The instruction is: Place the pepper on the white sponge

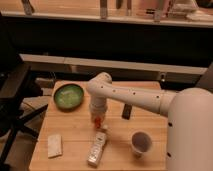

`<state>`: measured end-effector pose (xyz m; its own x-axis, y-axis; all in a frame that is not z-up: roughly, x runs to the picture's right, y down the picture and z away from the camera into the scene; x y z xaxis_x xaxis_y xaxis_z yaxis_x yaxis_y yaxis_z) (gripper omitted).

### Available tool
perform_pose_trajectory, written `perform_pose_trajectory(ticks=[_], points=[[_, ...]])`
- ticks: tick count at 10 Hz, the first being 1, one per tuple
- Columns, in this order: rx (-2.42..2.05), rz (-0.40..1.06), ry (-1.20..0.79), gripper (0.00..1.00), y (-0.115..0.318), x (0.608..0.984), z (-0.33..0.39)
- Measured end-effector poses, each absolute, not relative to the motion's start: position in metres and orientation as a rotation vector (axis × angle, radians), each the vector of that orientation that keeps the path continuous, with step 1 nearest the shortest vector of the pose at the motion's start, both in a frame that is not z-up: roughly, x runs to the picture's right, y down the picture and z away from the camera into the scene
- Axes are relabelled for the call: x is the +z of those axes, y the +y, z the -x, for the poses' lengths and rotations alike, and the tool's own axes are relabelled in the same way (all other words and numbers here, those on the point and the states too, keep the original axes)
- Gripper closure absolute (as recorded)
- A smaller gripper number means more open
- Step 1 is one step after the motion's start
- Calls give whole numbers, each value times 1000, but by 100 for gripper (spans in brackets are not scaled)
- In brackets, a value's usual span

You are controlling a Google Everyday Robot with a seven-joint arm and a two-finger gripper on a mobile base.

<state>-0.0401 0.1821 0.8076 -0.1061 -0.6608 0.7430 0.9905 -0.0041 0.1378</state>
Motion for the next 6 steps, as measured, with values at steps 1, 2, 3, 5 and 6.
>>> perform_pose_trajectory(ticks=[1,2,3,5,6], points=[[-1543,565,-771,98,185,804,52],[-1561,563,-774,98,187,801,62],[-1579,560,-779,98,189,799,72],[-1611,561,-781,98,191,796,74],[-1625,565,-783,98,194,793,70]])
